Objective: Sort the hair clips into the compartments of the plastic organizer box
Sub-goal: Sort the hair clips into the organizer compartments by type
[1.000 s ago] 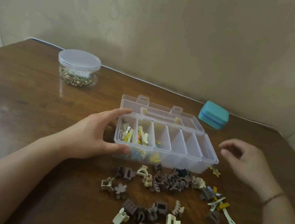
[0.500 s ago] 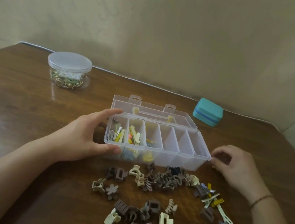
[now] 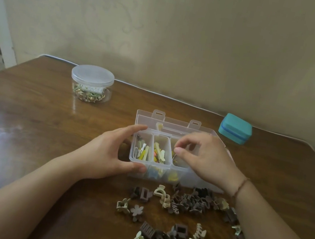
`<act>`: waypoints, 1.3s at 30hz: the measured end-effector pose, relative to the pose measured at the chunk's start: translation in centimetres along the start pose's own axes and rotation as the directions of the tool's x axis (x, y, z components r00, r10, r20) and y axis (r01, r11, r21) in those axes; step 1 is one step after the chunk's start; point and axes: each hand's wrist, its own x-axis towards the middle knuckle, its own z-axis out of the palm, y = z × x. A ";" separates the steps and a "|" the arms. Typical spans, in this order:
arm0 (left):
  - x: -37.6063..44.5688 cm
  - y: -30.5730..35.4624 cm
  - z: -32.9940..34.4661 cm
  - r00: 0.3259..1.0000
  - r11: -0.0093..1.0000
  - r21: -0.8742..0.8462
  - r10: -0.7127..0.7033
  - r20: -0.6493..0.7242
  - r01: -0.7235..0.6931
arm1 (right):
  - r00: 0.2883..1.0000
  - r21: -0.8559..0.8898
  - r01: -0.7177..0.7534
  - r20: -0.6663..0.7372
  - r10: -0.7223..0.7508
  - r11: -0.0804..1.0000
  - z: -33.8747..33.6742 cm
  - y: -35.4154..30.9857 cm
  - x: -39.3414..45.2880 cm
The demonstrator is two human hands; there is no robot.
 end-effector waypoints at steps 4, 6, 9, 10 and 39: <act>0.1 -0.1 0.0 1.000 1.000 0.011 -0.006 -0.008 0.006 | 0.993 0.045 0.003 -0.120 0.003 0.999 -2.9 1.0 -1.6; 0.1 -0.1 0.0 1.000 1.000 0.009 -0.011 0.000 0.011 | 0.987 0.058 -0.011 -0.159 0.020 0.998 -5.3 2.0 -3.4; 0.1 -0.2 0.0 1.000 1.000 0.014 -0.007 -0.005 0.007 | 0.981 0.020 -0.073 -0.179 0.075 0.997 -7.6 3.9 -7.7; 0.1 -0.2 0.1 1.000 1.000 0.014 -0.006 -0.011 0.006 | 0.982 -0.007 -0.104 -0.161 0.102 0.995 -7.8 4.5 -9.3; 0.0 0.0 0.3 0.998 1.000 -0.020 0.015 -0.053 -0.016 | 0.975 0.096 -0.059 -0.209 0.078 0.994 -4.8 0.0 -4.2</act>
